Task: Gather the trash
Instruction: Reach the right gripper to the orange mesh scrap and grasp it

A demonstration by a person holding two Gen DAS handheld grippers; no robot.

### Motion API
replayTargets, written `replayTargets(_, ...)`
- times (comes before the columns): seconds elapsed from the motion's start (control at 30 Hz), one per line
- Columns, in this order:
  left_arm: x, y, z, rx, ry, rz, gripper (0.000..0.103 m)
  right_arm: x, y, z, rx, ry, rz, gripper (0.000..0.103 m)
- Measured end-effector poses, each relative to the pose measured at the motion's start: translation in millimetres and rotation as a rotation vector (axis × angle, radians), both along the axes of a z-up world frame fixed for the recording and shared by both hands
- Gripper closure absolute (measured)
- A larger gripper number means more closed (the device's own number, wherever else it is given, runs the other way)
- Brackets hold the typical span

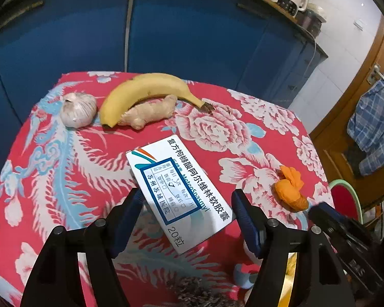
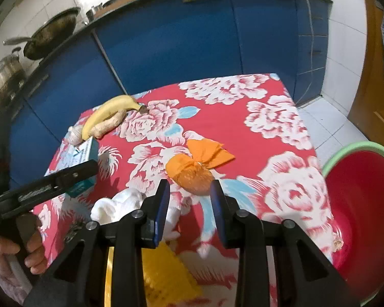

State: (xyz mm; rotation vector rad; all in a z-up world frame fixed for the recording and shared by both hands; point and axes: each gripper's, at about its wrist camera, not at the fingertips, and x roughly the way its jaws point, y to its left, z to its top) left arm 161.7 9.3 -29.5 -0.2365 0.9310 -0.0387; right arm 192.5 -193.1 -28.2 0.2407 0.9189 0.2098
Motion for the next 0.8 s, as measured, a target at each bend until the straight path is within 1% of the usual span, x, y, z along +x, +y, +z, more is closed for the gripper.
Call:
replayTargets(0.13, -4, 4, -1, -0.001, -0.004, -0.003, 0.031, 13, 8, -9, -0.013, 0.027, 0.013, 0.069)
replayTargets(0.23, -5, 4, -4, -0.005, 0.000, -0.005, 0.031, 19, 10, -12, -0.040, 0.026, 0.005, 0.069)
replayTargets(0.37, -6, 5, -7, -0.015, 0.004, -0.005, 0.032, 25, 8, -16, -0.035, 0.035, -0.001, 0.068)
replayTargets(0.57, -7, 5, -10, -0.025, 0.009, -0.007, 0.032, 30, 14, -22, -0.067, 0.032, 0.009, 0.068)
replayTargets(0.67, -8, 5, -10, -0.028, 0.011, -0.005, 0.033, 29, 17, -22, -0.084, 0.020, 0.013, 0.071)
replayTargets(0.8, -11, 6, -6, -0.031, 0.001, -0.004, 0.033, 24, 15, -17, -0.070, 0.010, 0.005, 0.076)
